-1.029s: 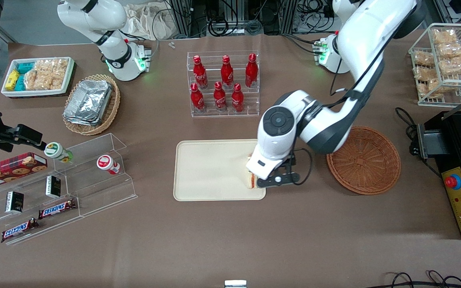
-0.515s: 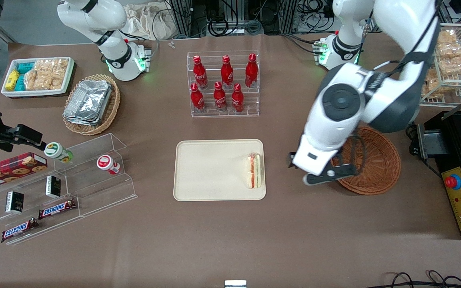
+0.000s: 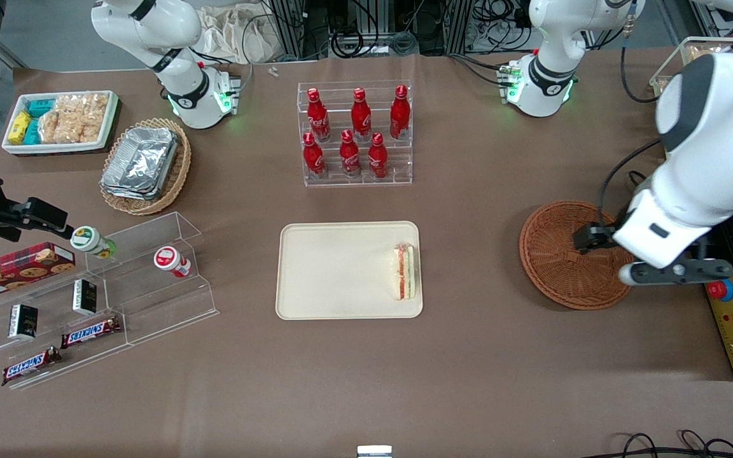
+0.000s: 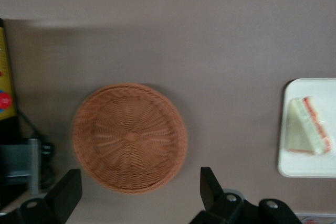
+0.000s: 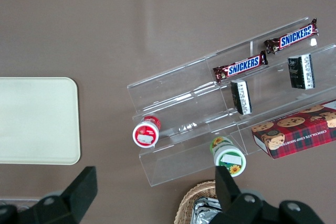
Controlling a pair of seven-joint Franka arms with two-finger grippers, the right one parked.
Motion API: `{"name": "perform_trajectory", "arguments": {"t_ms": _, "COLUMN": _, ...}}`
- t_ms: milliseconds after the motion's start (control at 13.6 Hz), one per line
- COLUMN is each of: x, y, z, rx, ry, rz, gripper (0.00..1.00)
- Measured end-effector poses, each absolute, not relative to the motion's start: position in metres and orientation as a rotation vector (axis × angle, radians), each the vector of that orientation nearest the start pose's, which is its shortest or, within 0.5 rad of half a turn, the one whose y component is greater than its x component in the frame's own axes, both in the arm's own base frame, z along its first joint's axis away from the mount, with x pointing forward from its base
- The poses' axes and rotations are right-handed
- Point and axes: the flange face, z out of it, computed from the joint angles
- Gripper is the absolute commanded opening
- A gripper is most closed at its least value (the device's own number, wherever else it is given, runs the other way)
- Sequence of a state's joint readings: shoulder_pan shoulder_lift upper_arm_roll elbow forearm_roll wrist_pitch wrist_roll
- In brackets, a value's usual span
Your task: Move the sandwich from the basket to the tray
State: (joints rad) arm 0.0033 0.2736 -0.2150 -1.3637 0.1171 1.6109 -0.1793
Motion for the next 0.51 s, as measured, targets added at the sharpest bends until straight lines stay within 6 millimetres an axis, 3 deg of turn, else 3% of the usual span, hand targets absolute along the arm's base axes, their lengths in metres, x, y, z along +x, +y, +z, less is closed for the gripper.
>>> {"name": "perform_trajectory", "arguments": {"t_ms": 515, "x": 0.626, "y": -0.021, "z": 0.564, "rx": -3.12, "ry": 0.228, "rz": 0.077, "gripper": 1.0}}
